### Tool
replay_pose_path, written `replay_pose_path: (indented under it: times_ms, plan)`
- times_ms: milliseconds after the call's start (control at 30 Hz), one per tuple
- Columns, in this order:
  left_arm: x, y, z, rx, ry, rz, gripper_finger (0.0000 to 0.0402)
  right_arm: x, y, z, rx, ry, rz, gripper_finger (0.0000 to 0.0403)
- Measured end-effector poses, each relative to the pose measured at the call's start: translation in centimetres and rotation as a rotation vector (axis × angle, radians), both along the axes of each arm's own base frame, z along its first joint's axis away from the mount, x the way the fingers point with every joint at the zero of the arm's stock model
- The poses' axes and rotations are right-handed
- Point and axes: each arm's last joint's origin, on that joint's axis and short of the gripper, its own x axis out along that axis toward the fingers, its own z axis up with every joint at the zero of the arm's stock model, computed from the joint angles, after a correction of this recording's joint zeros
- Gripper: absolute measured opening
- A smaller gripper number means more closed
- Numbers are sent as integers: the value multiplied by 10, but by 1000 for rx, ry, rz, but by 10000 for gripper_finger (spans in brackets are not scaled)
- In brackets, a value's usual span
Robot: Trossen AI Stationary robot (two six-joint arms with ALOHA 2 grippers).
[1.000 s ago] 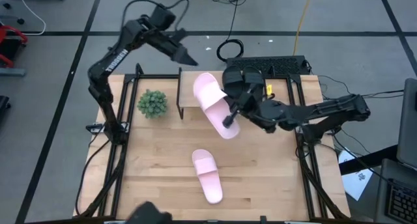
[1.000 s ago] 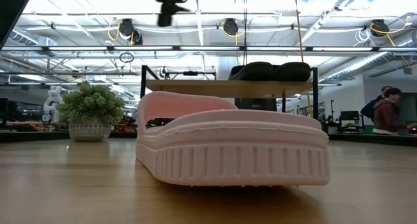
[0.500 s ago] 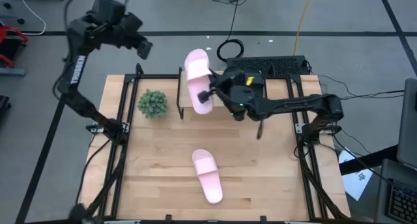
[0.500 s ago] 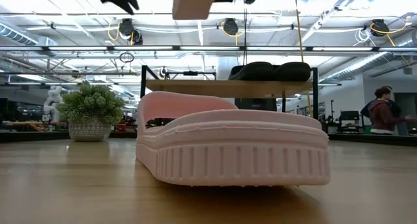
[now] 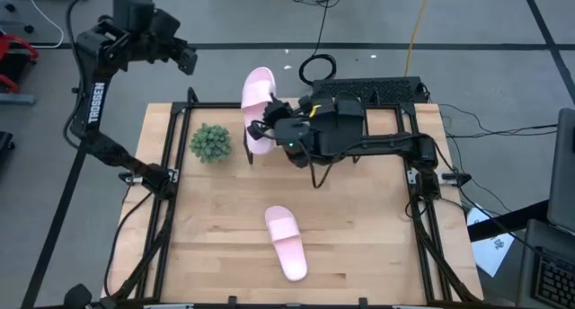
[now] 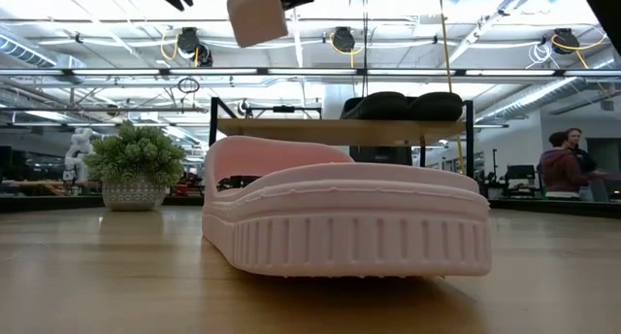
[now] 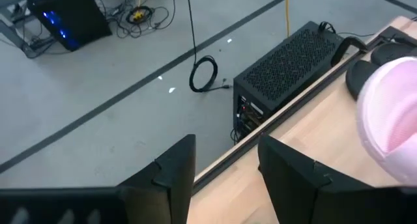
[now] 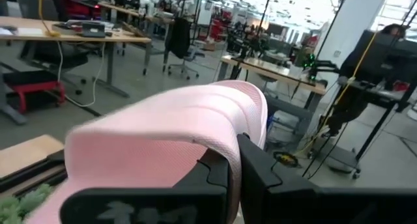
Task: Pick and place slides into the shelf
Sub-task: Put the left pink slipper on the shelf
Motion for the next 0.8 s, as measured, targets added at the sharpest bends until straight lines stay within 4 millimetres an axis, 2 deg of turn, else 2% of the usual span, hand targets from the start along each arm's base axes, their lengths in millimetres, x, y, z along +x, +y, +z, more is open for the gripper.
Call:
replay_pose_path:
  times_ms: [267, 633, 800]
  plan:
    - [0, 0, 1, 8, 1, 1, 168, -3, -11, -12, 76, -9, -28, 0]
    - [2, 3, 5, 49, -32, 7, 168, -6, -37, -24, 205, -1, 62, 0]
    - [2, 3, 5, 50, -32, 7, 168, -1, -49, -38, 235, 14, 50, 0]
